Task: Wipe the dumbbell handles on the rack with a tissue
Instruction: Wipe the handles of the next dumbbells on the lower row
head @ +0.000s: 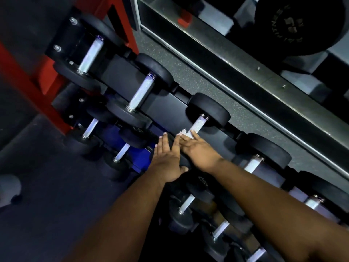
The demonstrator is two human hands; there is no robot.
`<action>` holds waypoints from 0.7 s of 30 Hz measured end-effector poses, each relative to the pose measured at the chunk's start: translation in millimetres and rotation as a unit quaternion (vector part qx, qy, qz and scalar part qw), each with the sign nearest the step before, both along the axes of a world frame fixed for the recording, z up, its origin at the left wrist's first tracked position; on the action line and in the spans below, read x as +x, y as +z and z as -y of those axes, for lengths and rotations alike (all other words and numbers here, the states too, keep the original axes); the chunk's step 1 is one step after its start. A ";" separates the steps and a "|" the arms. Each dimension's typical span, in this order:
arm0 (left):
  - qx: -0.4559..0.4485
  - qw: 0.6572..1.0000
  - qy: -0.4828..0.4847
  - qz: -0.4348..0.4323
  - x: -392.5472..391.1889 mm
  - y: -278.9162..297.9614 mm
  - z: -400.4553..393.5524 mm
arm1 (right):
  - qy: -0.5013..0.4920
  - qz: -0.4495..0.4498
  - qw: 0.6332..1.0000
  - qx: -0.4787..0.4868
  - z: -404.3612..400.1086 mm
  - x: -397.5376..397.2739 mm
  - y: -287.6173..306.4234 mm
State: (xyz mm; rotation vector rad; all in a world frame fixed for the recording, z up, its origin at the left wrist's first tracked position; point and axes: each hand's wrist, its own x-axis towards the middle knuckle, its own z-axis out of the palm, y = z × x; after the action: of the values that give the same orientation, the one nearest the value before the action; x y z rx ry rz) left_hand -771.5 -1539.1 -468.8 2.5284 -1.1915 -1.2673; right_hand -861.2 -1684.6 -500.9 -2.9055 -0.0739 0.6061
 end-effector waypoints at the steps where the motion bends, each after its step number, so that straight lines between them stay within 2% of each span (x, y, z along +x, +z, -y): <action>1: -0.002 1.000 0.000 -0.001 -0.2 -0.8 0.1 | -0.003 0.004 0.999 0.036 2.4 -7.2 0.6; 5: -0.002 1.000 -0.002 0.003 0.5 -0.7 -0.2 | -0.071 0.040 0.980 0.181 12.7 -52.0 -2.1; 7: -0.004 1.000 -0.002 0.003 0.3 0.4 0.1 | -0.195 0.085 0.948 0.236 12.4 -69.4 -1.7; 8: -0.006 1.000 -0.002 0.003 -0.3 1.0 0.0 | -0.299 0.118 0.911 0.259 10.0 -72.3 -5.0; 9: -0.009 1.000 -0.002 0.005 -0.6 1.3 -0.5 | -0.416 0.152 0.851 0.284 7.7 -67.9 -8.2; 10: -0.009 1.000 -0.001 0.007 -0.5 1.6 0.0 | -0.533 0.178 0.761 0.324 6.0 -57.2 -11.1; 12: -0.005 1.000 -0.003 0.010 -0.9 1.7 -0.2 | -0.689 0.209 0.520 0.459 -6.9 -23.5 -10.4; 13: -0.005 1.000 -0.002 0.013 -1.4 1.0 -0.6 | -0.709 0.221 0.421 0.520 -14.2 -3.7 -3.0; 14: -0.006 1.000 -0.001 0.016 -1.9 1.0 -0.4 | -0.705 0.235 0.352 0.569 -19.5 13.9 3.1; 17: -0.006 1.000 0.002 0.021 -2.8 0.1 0.4 | -0.707 0.270 0.216 0.617 -15.8 44.3 19.8; 18: -0.004 1.000 0.002 0.019 -2.5 0.0 0.6 | -0.711 0.276 0.198 0.615 -9.2 49.0 20.7; 19: -0.002 1.000 0.002 0.018 -2.2 0.0 0.8 | -0.716 0.273 0.212 0.606 -5.7 51.5 20.5; 20: 0.000 1.000 0.000 0.017 -2.4 0.3 0.7 | -0.722 0.248 0.258 0.592 -7.4 50.0 21.1; 21: 0.000 1.000 -0.001 0.016 -1.8 0.3 0.4 | -0.729 0.201 0.319 0.572 -12.6 46.9 20.1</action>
State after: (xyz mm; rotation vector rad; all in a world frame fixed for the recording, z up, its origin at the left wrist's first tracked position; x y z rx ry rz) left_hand -773.3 -1539.5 -468.5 2.5581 -1.2002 -1.2312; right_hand -814.4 -1672.0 -480.8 -0.7059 1.2530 -0.4576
